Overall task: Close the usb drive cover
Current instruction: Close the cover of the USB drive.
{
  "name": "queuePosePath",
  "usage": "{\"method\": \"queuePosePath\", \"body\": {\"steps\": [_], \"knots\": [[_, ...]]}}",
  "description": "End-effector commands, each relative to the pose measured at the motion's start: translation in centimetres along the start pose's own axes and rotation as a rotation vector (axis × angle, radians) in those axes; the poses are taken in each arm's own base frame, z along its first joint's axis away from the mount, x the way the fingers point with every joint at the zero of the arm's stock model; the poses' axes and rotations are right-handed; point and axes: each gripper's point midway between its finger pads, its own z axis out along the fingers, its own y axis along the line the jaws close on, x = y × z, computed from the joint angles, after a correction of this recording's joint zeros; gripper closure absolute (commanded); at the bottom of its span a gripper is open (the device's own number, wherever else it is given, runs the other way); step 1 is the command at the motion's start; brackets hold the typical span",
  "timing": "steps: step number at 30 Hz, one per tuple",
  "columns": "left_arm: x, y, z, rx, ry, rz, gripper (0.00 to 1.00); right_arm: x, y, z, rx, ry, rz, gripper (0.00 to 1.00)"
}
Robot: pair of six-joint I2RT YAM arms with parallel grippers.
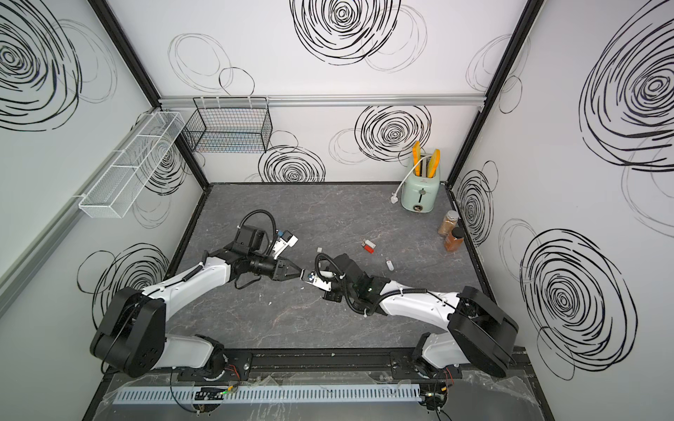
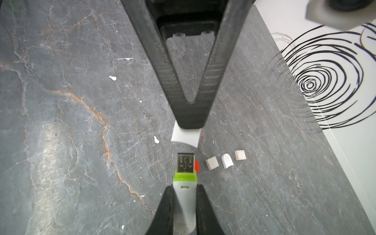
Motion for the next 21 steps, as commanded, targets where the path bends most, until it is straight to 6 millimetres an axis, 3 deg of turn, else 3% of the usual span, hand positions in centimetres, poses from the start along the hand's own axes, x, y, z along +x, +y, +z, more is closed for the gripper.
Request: {"method": "queuePosePath", "body": {"steps": [1,9,21], "knots": [[-0.7,-0.7,0.1,0.033,-0.01,0.031,1.0,-1.3,0.3,0.1,-0.006,-0.056,-0.051,1.0],[-0.5,-0.4,0.2,0.026,-0.008,0.029,1.0,-2.0,0.6,-0.2,-0.006,-0.085,-0.08,1.0],[-0.2,-0.6,0.3,0.031,-0.001,0.037,1.0,-3.2,-0.7,-1.0,0.063,-0.139,-0.042,1.0]]}}
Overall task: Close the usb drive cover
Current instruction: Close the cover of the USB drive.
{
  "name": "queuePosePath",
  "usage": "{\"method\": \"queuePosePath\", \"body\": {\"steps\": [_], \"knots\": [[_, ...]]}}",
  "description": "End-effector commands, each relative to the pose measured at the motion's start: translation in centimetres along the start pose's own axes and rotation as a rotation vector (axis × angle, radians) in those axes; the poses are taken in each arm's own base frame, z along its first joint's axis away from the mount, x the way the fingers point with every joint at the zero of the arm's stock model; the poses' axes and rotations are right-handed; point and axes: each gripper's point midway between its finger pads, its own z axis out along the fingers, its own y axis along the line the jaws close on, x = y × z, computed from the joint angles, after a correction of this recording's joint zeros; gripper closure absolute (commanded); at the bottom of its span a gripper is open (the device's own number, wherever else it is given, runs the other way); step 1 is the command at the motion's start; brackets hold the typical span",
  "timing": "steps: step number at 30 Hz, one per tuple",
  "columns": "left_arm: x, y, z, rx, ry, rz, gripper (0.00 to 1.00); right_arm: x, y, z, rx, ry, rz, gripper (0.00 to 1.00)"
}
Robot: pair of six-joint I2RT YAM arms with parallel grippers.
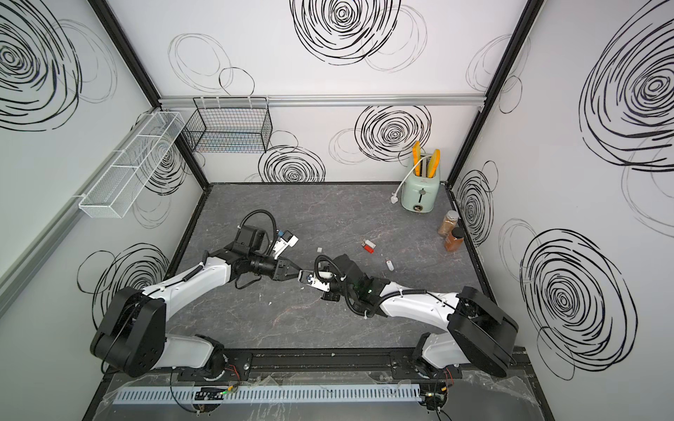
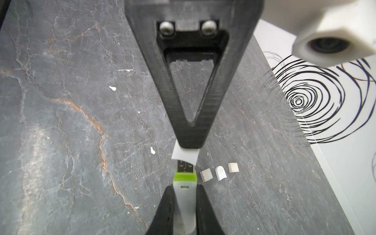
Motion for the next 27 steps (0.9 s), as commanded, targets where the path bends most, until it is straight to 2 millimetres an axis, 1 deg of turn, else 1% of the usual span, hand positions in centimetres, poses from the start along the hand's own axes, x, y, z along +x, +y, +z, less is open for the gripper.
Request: {"method": "queuePosePath", "body": {"steps": [1,4,8,14,20,25,27], "knots": [[0.0,-0.7,0.2,0.029,0.005,0.035,1.0,-1.8,-0.9,-0.7,0.048,-0.077,0.007,1.0],[0.0,-0.7,0.2,0.028,0.006,0.036,1.0,-2.1,-1.4,-0.6,0.064,-0.08,0.037,1.0],[0.0,-0.8,0.4,0.034,0.003,0.035,1.0,-2.6,-1.2,-0.4,0.057,-0.111,0.054,1.0],[0.1,-0.8,0.7,0.04,0.003,0.027,1.0,-4.0,-1.5,-0.7,0.072,-0.18,0.083,1.0],[0.2,-1.0,0.8,0.044,0.006,0.027,1.0,-4.9,-1.5,-0.3,0.082,-0.189,0.052,1.0],[0.2,-0.2,0.8,-0.009,0.003,0.042,1.0,-5.4,-2.2,-0.3,0.105,-0.197,0.07,1.0],[0.1,0.1,0.8,-0.023,-0.003,0.049,1.0,-5.1,-2.6,0.0,0.105,-0.184,0.096,1.0]]}}
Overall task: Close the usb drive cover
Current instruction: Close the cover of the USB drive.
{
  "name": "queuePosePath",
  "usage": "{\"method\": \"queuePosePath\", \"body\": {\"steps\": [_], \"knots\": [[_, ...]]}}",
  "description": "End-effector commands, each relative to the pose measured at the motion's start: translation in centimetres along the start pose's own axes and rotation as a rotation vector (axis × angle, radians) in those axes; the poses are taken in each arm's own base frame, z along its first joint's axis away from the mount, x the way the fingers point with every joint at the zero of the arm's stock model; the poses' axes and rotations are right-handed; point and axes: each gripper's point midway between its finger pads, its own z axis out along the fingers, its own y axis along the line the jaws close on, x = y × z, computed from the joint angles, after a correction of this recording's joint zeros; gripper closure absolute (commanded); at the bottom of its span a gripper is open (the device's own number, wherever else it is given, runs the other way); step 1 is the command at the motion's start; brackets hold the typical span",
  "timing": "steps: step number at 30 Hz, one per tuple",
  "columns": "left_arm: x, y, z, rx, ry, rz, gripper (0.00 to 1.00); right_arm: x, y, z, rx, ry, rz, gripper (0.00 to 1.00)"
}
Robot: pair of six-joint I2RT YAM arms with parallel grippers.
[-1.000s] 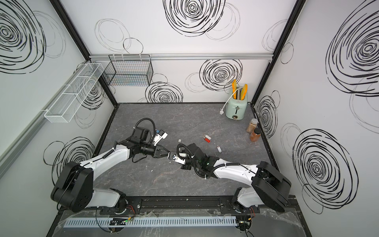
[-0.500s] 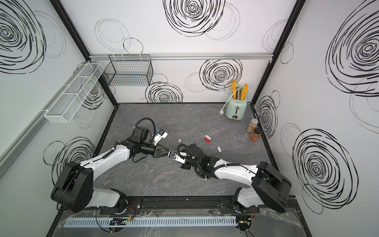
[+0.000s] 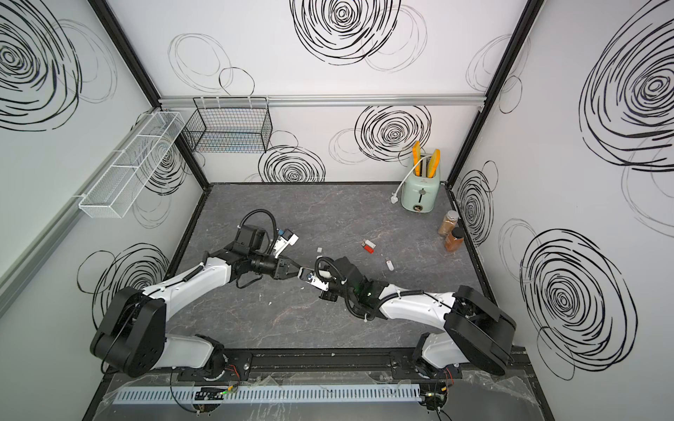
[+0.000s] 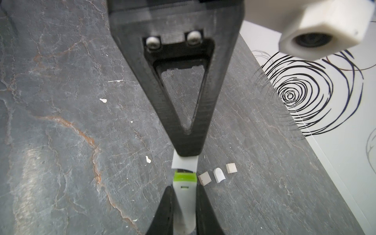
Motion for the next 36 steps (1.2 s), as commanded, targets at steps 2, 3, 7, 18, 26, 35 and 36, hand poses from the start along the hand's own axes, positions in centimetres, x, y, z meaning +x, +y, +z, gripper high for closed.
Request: {"method": "queuePosePath", "body": {"steps": [2,3,7,18,26,35,36], "knots": [[0.5,0.1,0.6,-0.032,0.013,0.054,1.0,-5.0,-2.4,0.2,0.052,-0.136,0.042,1.0],[0.4,0.3,0.5,-0.043,0.011,0.055,1.0,-5.0,-2.4,0.2,0.048,-0.132,0.046,1.0],[0.2,-0.1,0.6,-0.018,-0.009,0.039,1.0,-6.8,-2.0,0.2,0.016,-0.204,0.091,1.0],[1.4,-0.4,1.5,-0.01,0.038,0.068,1.0,-9.4,-2.5,0.0,0.012,-0.285,0.015,1.0],[1.4,-0.3,2.2,-0.013,0.049,0.065,1.0,-11.4,-6.6,-2.5,0.055,-0.421,0.108,1.0],[0.7,-0.4,1.9,0.008,0.011,0.027,1.0,-11.2,-4.4,-0.9,0.03,-0.39,0.031,1.0],[0.8,-0.3,1.9,0.004,0.012,0.027,1.0,-11.2,-4.1,-0.7,0.034,-0.381,0.012,1.0]]}}
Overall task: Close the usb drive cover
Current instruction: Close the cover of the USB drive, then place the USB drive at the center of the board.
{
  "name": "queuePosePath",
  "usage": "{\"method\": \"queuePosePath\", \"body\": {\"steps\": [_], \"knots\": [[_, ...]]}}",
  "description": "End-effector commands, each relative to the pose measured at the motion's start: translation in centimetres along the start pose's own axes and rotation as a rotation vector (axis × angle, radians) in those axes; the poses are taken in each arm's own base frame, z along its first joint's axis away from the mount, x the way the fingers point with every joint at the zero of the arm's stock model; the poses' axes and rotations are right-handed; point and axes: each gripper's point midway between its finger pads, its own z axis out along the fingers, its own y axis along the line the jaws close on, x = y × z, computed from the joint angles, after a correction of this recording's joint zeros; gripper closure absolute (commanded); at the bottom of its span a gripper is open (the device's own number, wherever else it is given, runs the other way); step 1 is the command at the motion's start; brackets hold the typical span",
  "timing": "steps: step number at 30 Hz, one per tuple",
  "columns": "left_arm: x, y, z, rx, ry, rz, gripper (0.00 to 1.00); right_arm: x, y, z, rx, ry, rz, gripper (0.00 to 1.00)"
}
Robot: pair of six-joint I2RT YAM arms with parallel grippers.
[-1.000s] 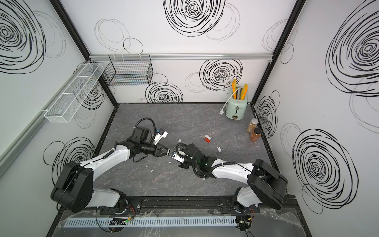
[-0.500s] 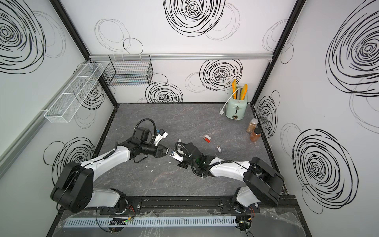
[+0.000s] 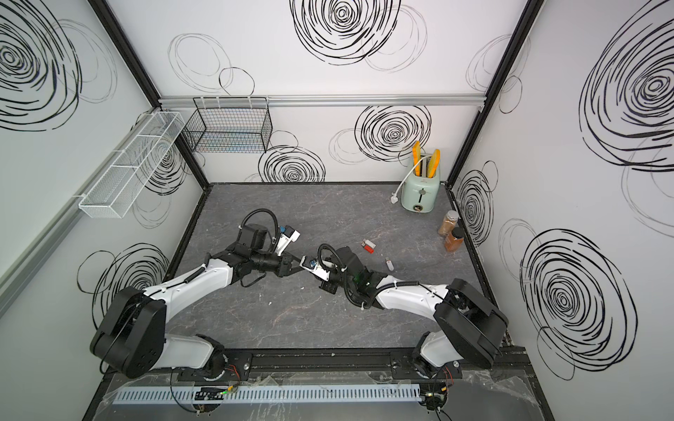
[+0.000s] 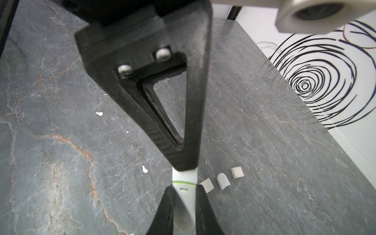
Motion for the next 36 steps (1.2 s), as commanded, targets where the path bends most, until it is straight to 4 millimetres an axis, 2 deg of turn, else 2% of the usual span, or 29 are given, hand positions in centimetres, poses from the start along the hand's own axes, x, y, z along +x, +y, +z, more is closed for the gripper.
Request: {"method": "queuePosePath", "body": {"steps": [1,5,8,11,12,13,16,19,23,26,29,33,36], "knots": [[2.2,-1.3,1.0,0.079,0.071,-0.038,1.0,-11.2,-1.1,-1.8,0.066,-0.356,-0.119,1.0],[2.3,-1.3,1.1,0.086,0.069,-0.048,1.0,-11.2,-1.8,-2.0,0.103,-0.362,-0.124,1.0],[1.9,-1.3,0.9,0.085,0.064,-0.05,1.0,-11.0,-2.6,-2.2,0.126,-0.349,-0.103,0.94],[1.2,-1.1,0.6,0.084,0.038,-0.069,1.0,-10.2,-3.6,-2.9,0.155,-0.346,-0.067,0.75],[0.7,-0.8,0.4,0.079,0.025,-0.078,1.0,-9.6,-4.0,-3.2,0.168,-0.333,-0.056,0.64],[0.1,-0.4,0.1,0.067,0.007,-0.087,1.0,-8.9,-4.3,-3.4,0.18,-0.314,-0.046,0.55],[-2.5,1.6,-1.3,0.003,-0.061,-0.141,1.0,-6.8,-5.3,-4.7,0.209,-0.251,-0.012,0.37],[-5.0,3.5,-2.2,-0.022,-0.099,-0.202,1.0,-4.8,-6.6,-6.9,0.244,-0.209,0.024,0.24],[-8.2,5.4,-2.2,-0.016,-0.15,-0.281,1.0,-3.1,-9.5,-10.7,0.344,-0.182,0.109,0.02],[-10.8,5.5,-2.0,-0.006,-0.221,-0.273,1.0,-1.8,-11.2,-13.2,0.427,-0.161,0.16,0.01],[-13.1,5.7,-1.5,-0.004,-0.293,-0.283,1.0,-0.2,-12.2,-14.7,0.495,-0.127,0.216,0.01],[-15.0,6.6,-0.2,-0.003,-0.355,-0.321,1.0,1.8,-12.0,-15.1,0.515,-0.077,0.268,0.01],[-15.4,7.7,1.5,-0.007,-0.357,-0.366,1.0,3.6,-11.6,-14.9,0.54,-0.053,0.297,0.01]]}}
